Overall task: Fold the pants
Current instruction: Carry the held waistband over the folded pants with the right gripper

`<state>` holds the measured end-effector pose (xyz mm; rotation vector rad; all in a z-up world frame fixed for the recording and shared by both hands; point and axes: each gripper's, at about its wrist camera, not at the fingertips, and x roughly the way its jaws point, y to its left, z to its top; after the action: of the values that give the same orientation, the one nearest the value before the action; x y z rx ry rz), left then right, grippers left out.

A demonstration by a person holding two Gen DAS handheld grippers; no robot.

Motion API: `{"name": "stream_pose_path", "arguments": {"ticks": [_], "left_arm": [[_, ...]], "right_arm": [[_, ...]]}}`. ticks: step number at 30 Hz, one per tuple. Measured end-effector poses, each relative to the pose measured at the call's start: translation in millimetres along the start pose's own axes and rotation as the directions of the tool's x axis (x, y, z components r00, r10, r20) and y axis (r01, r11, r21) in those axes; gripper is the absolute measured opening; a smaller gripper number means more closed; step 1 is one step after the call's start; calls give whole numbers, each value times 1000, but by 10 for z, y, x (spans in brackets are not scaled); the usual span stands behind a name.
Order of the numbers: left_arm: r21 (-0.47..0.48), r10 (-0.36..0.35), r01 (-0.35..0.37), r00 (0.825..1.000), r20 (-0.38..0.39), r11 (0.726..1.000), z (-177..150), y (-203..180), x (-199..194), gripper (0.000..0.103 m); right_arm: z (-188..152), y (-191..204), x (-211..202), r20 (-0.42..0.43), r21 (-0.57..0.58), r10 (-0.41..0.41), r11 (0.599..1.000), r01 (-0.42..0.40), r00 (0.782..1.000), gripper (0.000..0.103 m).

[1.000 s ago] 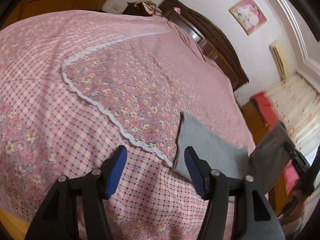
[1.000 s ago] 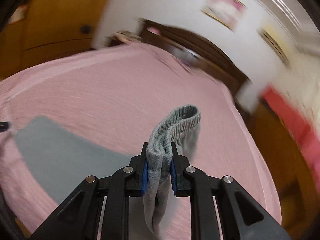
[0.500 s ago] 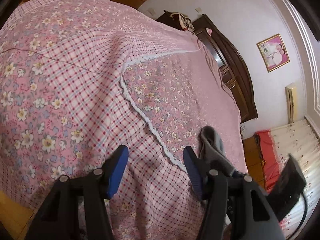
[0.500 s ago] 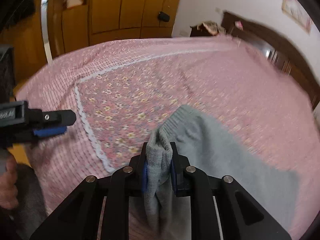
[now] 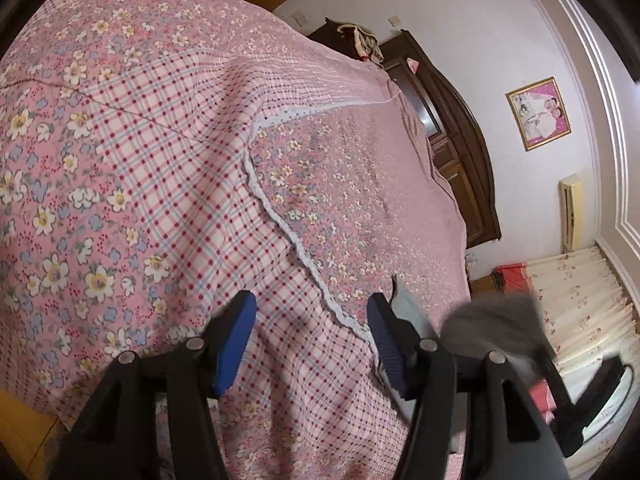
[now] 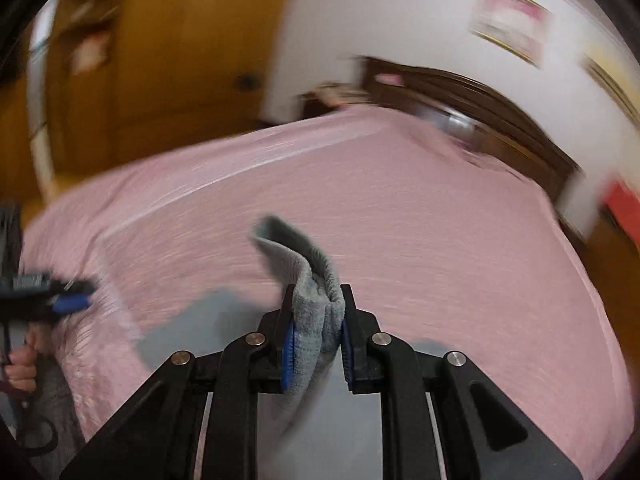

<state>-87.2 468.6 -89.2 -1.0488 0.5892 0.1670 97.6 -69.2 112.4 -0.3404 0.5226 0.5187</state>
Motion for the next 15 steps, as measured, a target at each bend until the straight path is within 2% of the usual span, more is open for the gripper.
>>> {"name": "stream_pose_path", "arguments": {"ticks": [2,5,8,10,13,15], "left_arm": [[17,44,-45,999,24,999,-33,-85,17,61],[131,133,-141,989,72,981,-134,-363,46,61],[280,200,-229,971,129,932,-297,-672,94,61],[347,219,-260,963,155,901,-399,-811,137,61],[438,232,-281,959,162,854,-524,-995,257,61],[485,235,-277,961,148,830,-598,-1074,344,61]], "right_arm": [[-103,-903,-175,-31,119,-104,987,107,994,19],[-452,-1861,-312,-91,234,-227,942,242,970,19],[-1022,-2546,-410,-159,333,-294,883,332,942,19],[-1432,-2877,-438,-221,375,-326,842,389,919,19],[-2068,-3309,-349,-326,467,-245,798,380,913,19],[-2360,-3450,-284,-340,534,-172,774,340,925,20]]}}
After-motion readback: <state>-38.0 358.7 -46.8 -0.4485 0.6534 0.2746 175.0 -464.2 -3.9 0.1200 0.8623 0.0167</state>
